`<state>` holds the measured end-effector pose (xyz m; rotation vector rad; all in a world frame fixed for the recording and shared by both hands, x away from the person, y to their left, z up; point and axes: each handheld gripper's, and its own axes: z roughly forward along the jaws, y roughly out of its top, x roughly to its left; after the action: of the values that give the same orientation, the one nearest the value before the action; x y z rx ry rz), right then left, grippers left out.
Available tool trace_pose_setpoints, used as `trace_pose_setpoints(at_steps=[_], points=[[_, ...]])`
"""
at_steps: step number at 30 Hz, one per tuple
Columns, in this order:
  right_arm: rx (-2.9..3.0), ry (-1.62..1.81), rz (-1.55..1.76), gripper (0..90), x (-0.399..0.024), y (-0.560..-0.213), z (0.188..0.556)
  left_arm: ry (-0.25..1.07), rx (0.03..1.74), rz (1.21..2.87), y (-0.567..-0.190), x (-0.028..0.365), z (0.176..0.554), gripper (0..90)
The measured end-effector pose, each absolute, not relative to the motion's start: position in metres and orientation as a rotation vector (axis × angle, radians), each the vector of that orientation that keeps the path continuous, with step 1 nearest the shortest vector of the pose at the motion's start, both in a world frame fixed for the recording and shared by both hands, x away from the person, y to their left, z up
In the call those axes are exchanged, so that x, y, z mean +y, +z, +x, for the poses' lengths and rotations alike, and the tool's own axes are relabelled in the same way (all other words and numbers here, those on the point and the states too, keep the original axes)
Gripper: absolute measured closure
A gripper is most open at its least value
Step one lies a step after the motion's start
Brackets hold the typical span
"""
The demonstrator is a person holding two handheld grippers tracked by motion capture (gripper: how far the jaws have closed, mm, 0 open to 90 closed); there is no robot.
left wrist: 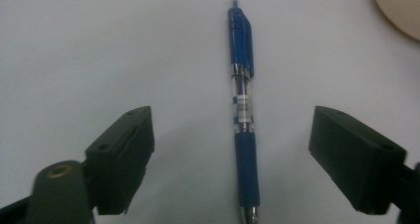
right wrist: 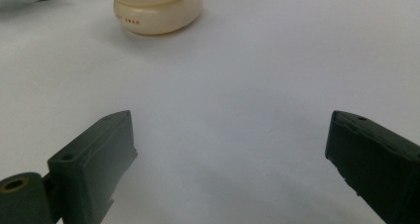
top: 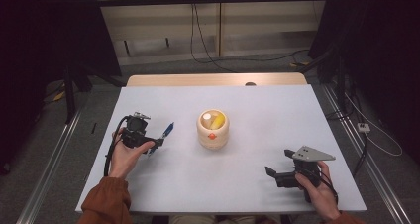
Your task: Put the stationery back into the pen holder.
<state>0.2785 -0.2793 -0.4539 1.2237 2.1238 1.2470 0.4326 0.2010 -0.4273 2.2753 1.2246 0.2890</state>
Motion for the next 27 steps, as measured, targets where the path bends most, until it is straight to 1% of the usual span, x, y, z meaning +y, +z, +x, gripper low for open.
trace_pose_setpoints(at_steps=[3,5,7,8,10,11,13,14,16,22,27], points=[[2.121,1.252,1.226,4.8,-0.2795,-0.4539,0.2781,0.281,1.252,2.295,-0.432,0.1995,0.4325,32.9],[2.12,1.253,1.222,4.8,-0.2803,-0.4539,0.278,0.252,1.262,2.301,-0.4347,0.1992,0.4325,38.1],[2.119,1.253,1.222,4.8,-0.2806,-0.4539,0.2778,0.256,1.274,2.306,-0.4362,0.1978,0.4311,47.7],[2.118,1.254,1.222,4.8,-0.2805,-0.4539,0.2778,0.25,1.273,2.31,-0.4364,0.1977,0.4308,49.9],[2.122,1.252,1.221,4.8,-0.2801,-0.4537,0.2777,0.251,1.279,2.323,-0.4368,0.1964,0.4296,57.0],[2.123,1.252,1.22,4.8,-0.2799,-0.4538,0.2777,0.267,1.277,2.331,-0.4367,0.1955,0.4288,59.0],[2.123,1.251,1.221,4.8,-0.2798,-0.4538,0.2778,0.257,1.277,2.323,-0.4368,0.1948,0.4276,67.8],[2.123,1.251,1.223,4.8,-0.2798,-0.4538,0.2779,0.257,1.267,2.334,-0.4367,0.1946,0.4272,70.7],[2.124,1.251,1.223,4.8,-0.2798,-0.4539,0.2779,0.267,1.244,2.358,-0.4365,0.193,0.4253,72.3],[2.127,1.251,1.221,4.8,-0.2798,-0.454,0.2777,0.255,1.27,2.351,-0.4368,0.1921,0.4243,79.2],[2.127,1.252,1.22,4.8,-0.2794,-0.4541,0.2774,0.25,1.283,2.331,-0.4369,0.1927,0.4247,80.3]])
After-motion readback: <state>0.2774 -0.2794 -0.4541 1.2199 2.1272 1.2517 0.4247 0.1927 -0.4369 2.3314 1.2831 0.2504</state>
